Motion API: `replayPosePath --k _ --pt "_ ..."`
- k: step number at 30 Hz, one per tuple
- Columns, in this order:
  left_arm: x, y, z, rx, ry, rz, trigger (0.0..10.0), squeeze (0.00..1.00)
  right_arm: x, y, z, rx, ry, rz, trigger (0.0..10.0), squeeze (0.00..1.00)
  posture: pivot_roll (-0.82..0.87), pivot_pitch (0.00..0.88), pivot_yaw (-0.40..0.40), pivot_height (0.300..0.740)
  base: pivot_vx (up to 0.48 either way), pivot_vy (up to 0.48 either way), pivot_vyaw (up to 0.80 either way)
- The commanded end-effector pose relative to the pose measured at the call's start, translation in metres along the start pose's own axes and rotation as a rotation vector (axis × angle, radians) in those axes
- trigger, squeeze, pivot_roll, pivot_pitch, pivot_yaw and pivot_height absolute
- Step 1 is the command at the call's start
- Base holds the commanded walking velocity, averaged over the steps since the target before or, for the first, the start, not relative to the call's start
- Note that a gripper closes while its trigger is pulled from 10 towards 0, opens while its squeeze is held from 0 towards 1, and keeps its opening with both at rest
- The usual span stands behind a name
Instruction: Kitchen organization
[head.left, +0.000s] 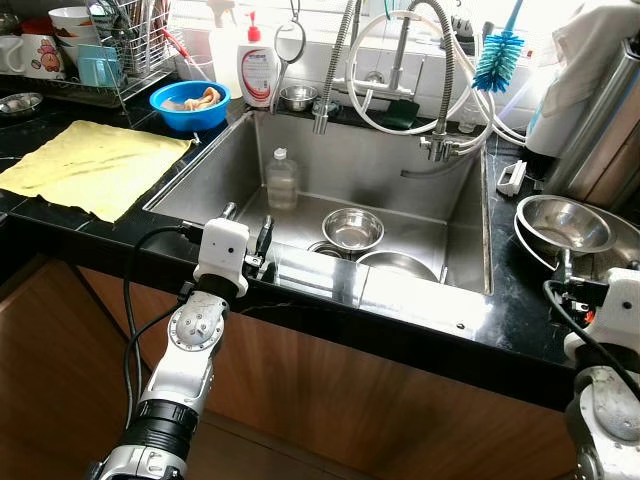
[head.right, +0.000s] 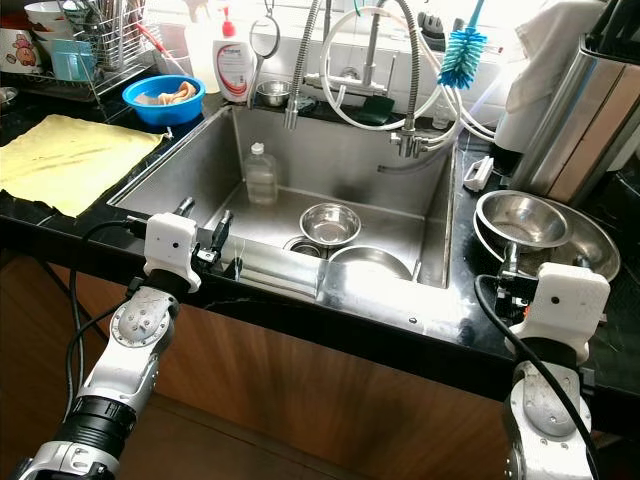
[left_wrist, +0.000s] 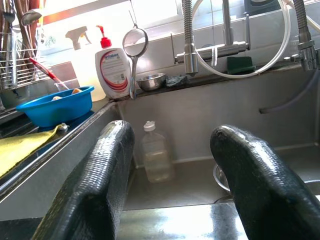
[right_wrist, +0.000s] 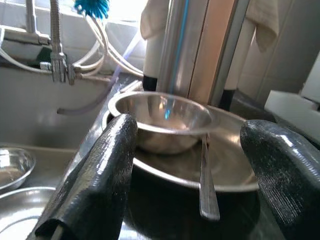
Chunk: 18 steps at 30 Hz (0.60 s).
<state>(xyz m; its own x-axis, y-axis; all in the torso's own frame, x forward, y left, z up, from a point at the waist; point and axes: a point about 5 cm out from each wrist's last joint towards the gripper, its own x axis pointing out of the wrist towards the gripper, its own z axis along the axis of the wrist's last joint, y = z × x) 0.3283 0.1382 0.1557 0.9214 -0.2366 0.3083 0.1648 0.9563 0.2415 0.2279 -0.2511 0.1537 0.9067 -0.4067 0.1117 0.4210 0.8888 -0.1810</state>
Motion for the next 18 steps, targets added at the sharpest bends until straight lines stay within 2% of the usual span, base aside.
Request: replayPosePath --k 1,15,18 --pt "0.0 0.001 -0.001 0.007 0.002 -0.001 10.0 0.0 -0.002 -0.003 -0.009 -0.015 0.046 -0.03 10.0 0.0 0.02 0.0 -0.033 0.74 0.0 0.0 0.0" --pt "0.001 0.003 0.0 0.014 -0.003 -0.003 10.0 0.0 0.0 -0.005 -0.023 -0.035 0.106 -0.073 10.0 0.0 0.02 0.0 -0.029 0.74 0.0 0.0 0.0" --pt "0.002 0.004 0.001 0.015 -0.006 -0.001 10.0 0.0 0.001 -0.005 -0.026 -0.017 0.126 -0.085 10.0 0.0 0.02 0.0 -0.029 0.74 0.0 0.0 0.0"
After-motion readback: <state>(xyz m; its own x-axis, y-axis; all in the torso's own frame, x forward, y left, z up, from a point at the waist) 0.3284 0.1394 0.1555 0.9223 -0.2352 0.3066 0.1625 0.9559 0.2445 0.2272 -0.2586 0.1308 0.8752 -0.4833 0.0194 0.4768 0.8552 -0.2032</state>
